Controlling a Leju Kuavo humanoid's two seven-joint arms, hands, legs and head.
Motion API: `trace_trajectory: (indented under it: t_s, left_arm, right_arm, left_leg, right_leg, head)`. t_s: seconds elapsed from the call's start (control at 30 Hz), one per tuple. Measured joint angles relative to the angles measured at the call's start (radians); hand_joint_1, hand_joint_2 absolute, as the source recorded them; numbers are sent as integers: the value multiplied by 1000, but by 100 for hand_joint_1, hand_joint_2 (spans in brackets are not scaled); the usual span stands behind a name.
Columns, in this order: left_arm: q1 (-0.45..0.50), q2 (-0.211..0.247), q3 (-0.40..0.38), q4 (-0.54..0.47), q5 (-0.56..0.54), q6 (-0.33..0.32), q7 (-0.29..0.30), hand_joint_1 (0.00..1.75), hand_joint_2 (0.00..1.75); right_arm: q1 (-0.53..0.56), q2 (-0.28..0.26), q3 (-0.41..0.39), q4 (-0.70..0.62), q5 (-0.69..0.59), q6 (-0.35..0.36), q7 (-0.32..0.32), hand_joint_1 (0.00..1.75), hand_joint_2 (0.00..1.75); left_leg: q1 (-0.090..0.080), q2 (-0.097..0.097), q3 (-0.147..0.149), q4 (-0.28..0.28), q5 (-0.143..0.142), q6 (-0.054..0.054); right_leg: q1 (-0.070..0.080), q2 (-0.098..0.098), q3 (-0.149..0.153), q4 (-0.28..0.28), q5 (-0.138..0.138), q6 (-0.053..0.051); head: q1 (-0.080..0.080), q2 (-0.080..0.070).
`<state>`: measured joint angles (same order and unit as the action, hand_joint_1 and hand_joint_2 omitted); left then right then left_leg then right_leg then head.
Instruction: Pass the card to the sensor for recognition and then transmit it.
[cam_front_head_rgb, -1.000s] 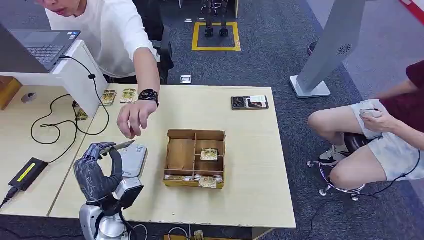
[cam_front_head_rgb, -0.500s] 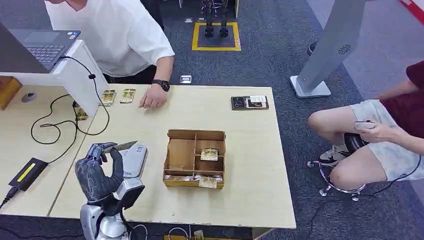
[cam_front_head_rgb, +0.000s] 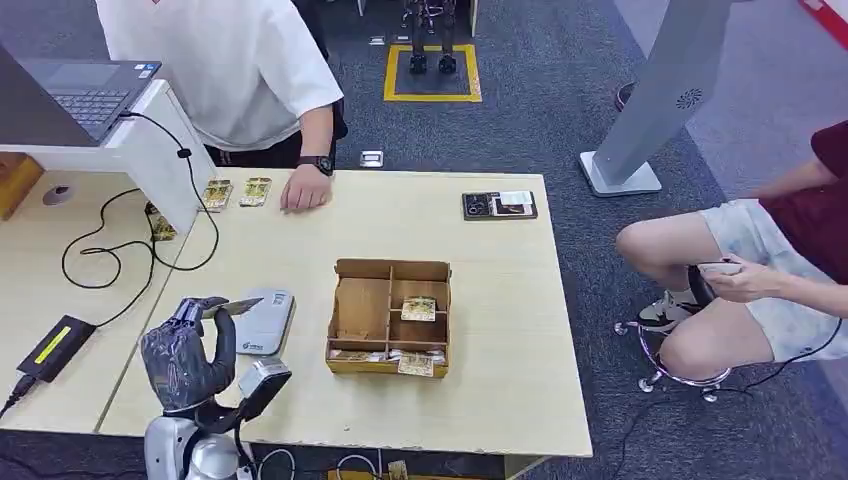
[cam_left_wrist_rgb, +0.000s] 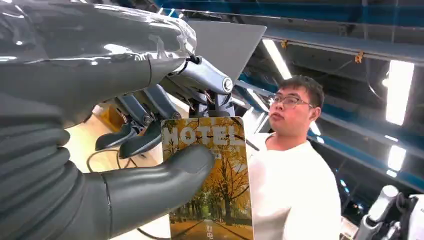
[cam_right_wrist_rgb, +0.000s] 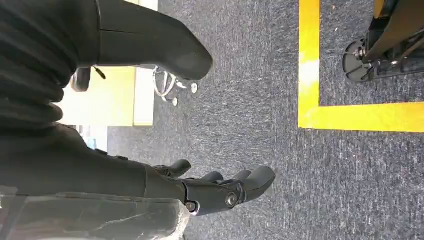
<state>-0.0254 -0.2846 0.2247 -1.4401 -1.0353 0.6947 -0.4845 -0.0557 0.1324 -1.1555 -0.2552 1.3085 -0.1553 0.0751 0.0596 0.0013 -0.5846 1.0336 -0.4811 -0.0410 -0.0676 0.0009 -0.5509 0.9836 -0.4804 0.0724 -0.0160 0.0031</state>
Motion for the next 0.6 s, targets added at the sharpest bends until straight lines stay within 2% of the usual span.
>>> trace_trajectory:
  t_s: [0.27,0.5,0.6]
  left_arm:
    - [0,-1,29,23,15,0,0,175,175]
    - [-1,-1,31,28,-79,0,35,175,175]
    - [-1,1,31,30,-176,0,93,175,175]
  right_arm:
    - [0,-3,5,0,-1,0,0,0,175]
    - [0,-4,7,0,0,5,-2,0,175]
    - [0,-5,8,0,11,8,-3,0,175]
  left_leg:
    - [0,0,0,0,0,0]
    - [0,0,0,0,0,0]
    - [0,0,0,0,0,0]
  right_leg:
    - [0,0,0,0,0,0]
    - [0,0,0,0,0,0]
    - [0,0,0,0,0,0]
  head:
    - [0,0]
    - [0,0]
    - [0,0]
